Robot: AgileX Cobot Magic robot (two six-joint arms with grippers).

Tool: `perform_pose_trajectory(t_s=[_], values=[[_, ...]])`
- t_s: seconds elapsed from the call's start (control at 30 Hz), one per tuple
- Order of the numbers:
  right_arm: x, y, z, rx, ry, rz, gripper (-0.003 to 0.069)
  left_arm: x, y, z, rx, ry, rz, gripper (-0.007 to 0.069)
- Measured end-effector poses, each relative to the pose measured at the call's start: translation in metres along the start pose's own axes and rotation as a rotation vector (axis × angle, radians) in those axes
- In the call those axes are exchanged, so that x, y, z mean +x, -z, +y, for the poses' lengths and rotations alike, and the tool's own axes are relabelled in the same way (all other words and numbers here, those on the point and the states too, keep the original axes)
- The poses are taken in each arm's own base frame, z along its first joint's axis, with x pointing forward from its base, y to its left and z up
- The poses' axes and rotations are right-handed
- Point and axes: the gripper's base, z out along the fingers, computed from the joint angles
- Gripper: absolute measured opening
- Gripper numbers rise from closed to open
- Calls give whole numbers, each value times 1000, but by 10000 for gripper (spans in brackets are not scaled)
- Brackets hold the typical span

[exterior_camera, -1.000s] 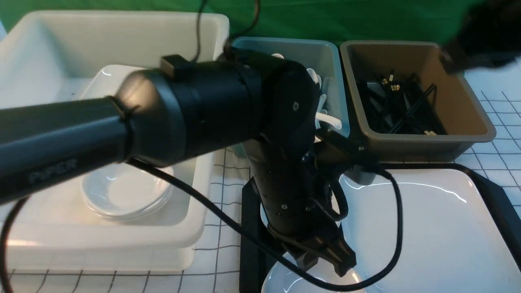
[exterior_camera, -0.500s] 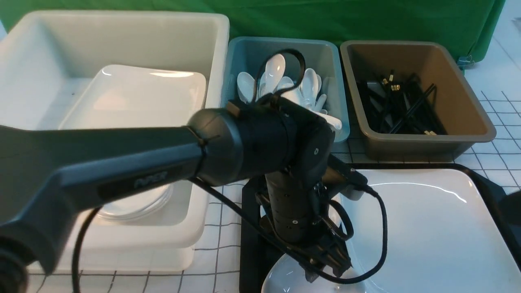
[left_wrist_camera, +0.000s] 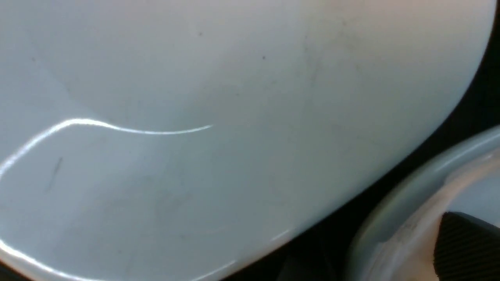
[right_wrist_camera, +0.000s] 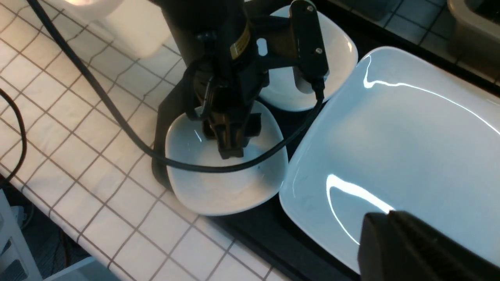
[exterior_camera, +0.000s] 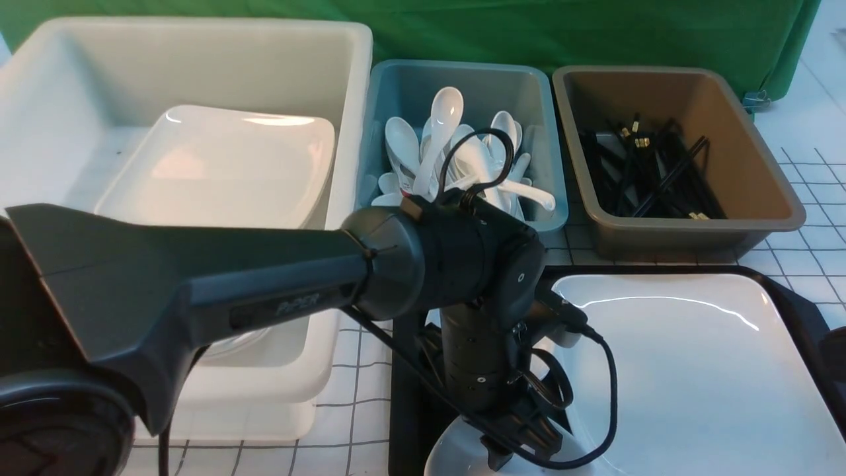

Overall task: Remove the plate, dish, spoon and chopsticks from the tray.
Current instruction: Use the left arm to grab a small plate from the dinner plate

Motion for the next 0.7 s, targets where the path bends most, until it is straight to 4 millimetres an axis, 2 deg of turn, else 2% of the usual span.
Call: perform_pose_trajectory(t_s=[0.07, 0.17, 0.4, 0.53, 0.6, 0.7], values=[[0, 0, 0, 0, 3, 0, 1, 0, 0, 0, 3, 2, 2, 364], [0, 0, 0, 1, 4, -3, 1, 3, 2, 1, 4, 5, 30, 227], [-2, 0, 0, 6, 8, -24, 1, 7, 18, 0, 4, 3, 34, 148], [-2, 0, 0, 6, 7, -28, 1, 8, 34, 0, 2, -2, 1, 81], [-2, 0, 0, 6, 8, -28, 1, 11, 56, -1, -1, -7, -55, 36], [-3, 0, -1, 7, 8, -31, 1, 15, 76, -1, -15, -17, -108, 20]])
